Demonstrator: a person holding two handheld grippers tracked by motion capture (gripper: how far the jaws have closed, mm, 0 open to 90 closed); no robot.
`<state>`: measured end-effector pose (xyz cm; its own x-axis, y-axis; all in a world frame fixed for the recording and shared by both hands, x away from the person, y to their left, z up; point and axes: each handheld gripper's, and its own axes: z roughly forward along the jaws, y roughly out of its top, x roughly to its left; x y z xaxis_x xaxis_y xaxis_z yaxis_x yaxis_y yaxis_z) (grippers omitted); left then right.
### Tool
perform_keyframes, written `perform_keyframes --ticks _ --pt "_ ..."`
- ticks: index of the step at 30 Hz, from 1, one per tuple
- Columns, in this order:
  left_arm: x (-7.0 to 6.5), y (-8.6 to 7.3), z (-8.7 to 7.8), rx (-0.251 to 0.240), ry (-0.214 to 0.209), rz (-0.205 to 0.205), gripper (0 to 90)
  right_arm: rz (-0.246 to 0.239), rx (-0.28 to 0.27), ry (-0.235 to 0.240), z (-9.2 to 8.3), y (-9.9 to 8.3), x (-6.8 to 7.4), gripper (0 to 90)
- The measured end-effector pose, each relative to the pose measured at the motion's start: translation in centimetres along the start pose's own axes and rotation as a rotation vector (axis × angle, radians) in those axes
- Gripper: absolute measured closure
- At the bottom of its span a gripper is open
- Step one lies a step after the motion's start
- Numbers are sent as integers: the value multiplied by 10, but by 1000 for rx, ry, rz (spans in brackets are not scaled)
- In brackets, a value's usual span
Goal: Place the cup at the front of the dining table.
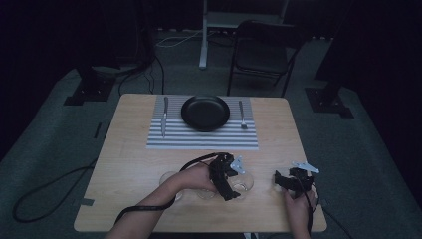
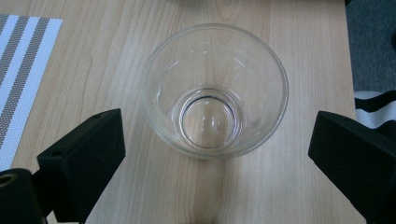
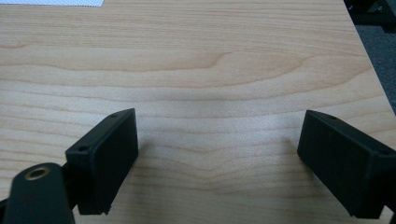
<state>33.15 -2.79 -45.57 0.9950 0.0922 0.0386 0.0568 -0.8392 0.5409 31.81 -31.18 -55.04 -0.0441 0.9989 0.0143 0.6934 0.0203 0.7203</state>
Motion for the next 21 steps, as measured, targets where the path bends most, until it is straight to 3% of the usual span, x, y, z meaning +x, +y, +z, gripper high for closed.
perform_keyframes --ticks 10,15,21 --pt "0 11 7 31 12 21 43 0 0 0 0 0 0 118" --pt "5 20 15 84 9 -12 43 0 0 0 0 0 0 118" --pt "4 24 23 117 8 -1 43 0 0 0 0 0 0 118"
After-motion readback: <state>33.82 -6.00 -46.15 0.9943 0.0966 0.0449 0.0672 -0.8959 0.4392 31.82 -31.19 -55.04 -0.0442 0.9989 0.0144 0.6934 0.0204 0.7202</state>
